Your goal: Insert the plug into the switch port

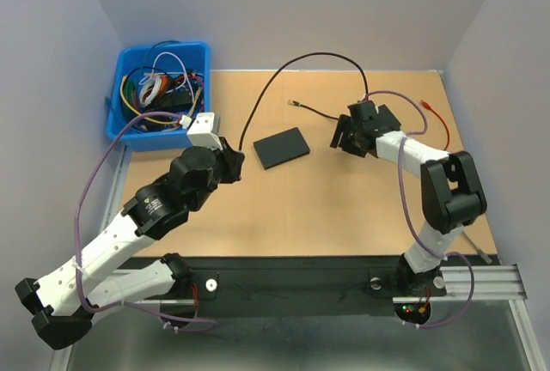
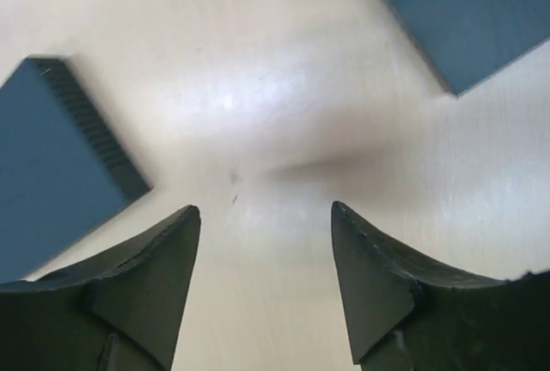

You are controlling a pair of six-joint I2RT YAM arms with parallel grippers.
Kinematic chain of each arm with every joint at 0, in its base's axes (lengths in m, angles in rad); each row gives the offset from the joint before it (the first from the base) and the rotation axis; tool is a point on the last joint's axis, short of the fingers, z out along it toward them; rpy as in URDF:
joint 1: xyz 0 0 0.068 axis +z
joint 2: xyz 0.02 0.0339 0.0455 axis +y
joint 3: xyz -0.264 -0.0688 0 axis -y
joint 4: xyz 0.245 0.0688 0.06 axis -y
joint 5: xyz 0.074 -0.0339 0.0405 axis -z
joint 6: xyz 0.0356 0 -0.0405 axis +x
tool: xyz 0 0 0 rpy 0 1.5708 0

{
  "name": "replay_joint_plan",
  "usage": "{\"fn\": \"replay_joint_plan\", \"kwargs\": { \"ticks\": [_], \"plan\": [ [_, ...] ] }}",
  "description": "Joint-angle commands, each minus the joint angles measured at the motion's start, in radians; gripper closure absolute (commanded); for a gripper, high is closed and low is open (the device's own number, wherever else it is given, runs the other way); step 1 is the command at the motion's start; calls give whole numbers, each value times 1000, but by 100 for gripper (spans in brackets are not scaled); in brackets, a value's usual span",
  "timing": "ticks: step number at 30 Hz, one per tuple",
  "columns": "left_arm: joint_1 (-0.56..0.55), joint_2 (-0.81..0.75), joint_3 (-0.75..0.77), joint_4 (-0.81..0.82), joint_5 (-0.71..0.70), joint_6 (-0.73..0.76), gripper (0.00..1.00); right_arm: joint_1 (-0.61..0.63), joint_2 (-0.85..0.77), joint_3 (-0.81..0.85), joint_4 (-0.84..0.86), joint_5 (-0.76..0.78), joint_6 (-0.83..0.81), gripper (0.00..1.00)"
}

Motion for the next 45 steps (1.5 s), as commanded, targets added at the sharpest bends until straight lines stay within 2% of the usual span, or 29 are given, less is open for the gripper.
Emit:
{"fn": "replay_joint_plan", "kwargs": {
  "ticks": [1,6,9,10,12,14,17,19,20,26,29,33,38,45],
  "plan": [
    [1,-15,15,-37,-50,-8,100,10,-221,-41,-7,-40,-92,32],
    [1,42,29,-86,-10,18,100,63,-594,-198,-1,-188,-141,26],
    [1,64,1,-125,49,27,100,201,-733,-253,10,-259,-196,21],
    [1,68,-20,-129,100,26,100,290,-781,-269,18,-270,-221,18],
    [-1,68,-43,-125,169,21,100,376,-807,-270,27,-259,-242,16],
    [-2,51,-86,-88,297,17,100,473,-813,-278,58,-246,-268,15],
    [-15,6,-143,-41,464,12,100,554,-778,-270,59,-253,-317,15],
    [-22,-13,-160,-47,511,9,100,612,-764,-267,59,-235,-351,15],
    [-28,-19,-169,-59,525,9,100,686,-754,-264,58,-216,-368,13],
    [-56,-33,-191,-142,606,32,100,965,-672,-227,44,78,-480,3],
    [-70,-61,-197,-168,642,43,100,1042,-616,-221,42,182,-509,0],
    [-70,-122,-198,-212,671,31,100,1071,-655,-266,114,277,-518,0],
    [-70,-166,-230,-188,747,-12,100,1107,-721,-325,196,354,-546,0],
    [-70,-176,-232,-173,809,-54,100,1150,-666,-292,211,423,-609,0]
  ]
}}
